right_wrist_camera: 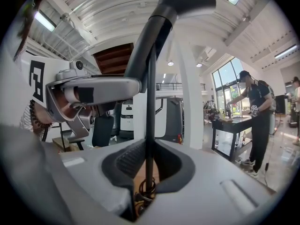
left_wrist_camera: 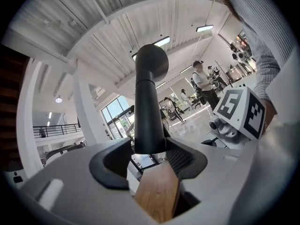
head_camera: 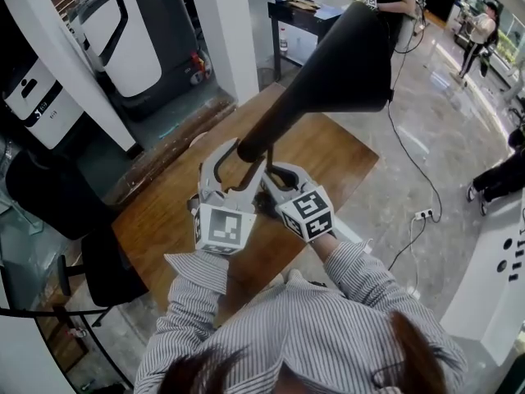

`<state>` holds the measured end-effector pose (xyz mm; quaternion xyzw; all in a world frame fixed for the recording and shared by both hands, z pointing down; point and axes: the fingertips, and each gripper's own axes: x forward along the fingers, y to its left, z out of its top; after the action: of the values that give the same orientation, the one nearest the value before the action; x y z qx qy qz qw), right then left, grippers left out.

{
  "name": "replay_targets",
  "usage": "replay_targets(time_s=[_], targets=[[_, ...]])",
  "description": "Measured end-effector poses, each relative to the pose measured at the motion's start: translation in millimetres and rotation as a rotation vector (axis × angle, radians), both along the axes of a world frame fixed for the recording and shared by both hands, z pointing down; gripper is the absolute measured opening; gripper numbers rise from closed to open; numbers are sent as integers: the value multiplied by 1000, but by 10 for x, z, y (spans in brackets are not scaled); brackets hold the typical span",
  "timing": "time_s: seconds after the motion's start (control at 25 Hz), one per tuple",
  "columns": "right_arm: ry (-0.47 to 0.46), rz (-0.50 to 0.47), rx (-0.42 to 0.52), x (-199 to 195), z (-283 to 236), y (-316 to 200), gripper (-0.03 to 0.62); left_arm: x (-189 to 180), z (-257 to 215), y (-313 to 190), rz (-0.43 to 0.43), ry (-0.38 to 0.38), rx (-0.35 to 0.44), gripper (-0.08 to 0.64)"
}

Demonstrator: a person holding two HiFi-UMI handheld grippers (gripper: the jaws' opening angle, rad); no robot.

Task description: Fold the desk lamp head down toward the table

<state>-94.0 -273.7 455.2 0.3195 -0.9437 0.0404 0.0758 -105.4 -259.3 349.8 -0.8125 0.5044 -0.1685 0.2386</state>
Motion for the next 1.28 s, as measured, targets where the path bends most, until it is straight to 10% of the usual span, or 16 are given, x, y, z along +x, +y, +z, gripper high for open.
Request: replay_targets(time_s=[1.28], targets=[[44,-75,24,-14,22,29,55,-20,-2,5,61,-209,-134,210]])
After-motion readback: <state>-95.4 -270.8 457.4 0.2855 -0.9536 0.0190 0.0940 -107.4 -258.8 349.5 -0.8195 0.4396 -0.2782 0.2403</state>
